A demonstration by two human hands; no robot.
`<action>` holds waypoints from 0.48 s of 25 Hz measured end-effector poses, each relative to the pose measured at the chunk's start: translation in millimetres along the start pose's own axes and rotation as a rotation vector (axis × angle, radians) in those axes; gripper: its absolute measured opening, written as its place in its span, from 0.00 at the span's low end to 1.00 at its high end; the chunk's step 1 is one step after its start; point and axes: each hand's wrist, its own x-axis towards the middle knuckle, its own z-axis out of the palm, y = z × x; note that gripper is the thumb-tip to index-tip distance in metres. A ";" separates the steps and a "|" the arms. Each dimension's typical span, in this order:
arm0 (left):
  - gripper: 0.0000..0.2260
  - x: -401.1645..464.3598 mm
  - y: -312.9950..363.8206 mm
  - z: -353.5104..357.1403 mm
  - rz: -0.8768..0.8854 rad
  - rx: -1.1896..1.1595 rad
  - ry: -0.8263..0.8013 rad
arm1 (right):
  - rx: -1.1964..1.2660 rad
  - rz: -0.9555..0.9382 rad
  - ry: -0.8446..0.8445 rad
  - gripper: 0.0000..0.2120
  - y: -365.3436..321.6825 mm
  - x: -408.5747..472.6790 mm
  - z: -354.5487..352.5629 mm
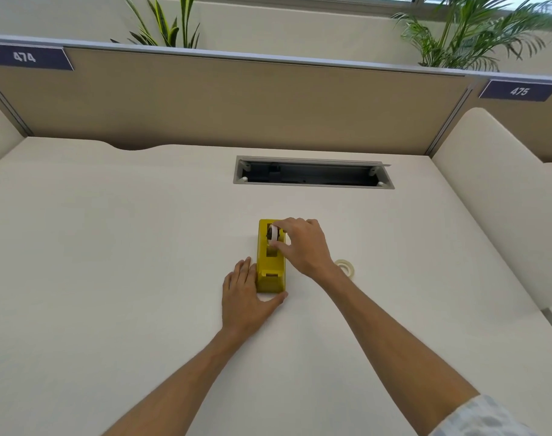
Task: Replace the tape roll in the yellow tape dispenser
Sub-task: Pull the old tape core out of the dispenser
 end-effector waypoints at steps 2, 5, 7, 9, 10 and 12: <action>0.41 -7.7 -1.3 -1.4 0.030 -0.027 -0.021 | 0.048 -0.003 0.020 0.20 -0.5 -6.5 -4.8; 0.35 -24.9 -3.0 -7.3 0.014 -0.178 -0.018 | 0.114 -0.013 0.027 0.19 -2.3 -21.6 -10.5; 0.29 -34.0 -2.1 -14.6 -0.035 -0.294 0.056 | 0.170 -0.010 0.010 0.19 -4.1 -32.3 -13.9; 0.23 -38.2 0.6 -24.0 -0.050 -0.353 0.158 | 0.238 -0.011 0.009 0.19 -5.9 -41.9 -16.8; 0.21 -37.8 2.6 -29.6 -0.040 -0.389 0.191 | 0.261 -0.018 0.012 0.19 -7.5 -46.6 -18.0; 0.18 -32.8 9.1 -42.5 -0.008 -0.502 0.200 | 0.292 -0.038 0.017 0.19 -11.0 -55.2 -20.2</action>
